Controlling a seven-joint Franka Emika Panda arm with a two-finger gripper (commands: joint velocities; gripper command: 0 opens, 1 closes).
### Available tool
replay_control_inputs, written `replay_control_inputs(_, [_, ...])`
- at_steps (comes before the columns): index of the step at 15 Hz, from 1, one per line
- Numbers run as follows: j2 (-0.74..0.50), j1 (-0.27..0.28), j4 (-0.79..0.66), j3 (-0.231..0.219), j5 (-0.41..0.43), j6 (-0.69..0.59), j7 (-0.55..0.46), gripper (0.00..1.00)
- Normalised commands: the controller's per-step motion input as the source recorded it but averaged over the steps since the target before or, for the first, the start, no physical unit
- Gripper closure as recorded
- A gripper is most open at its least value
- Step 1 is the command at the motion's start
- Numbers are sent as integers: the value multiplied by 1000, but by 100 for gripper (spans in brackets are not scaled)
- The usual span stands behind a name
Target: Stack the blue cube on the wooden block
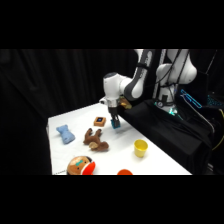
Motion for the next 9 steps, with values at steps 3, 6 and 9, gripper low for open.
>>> replay_control_inputs(3, [-211, -49, 70, -58, 44, -210, -63, 75])
replay_control_inputs(6, [-181, -106, 98, -74, 95, -171, -80, 75])
replay_control_inputs(9, [-141, -121, 138, -65, 144, -184, -103, 75])
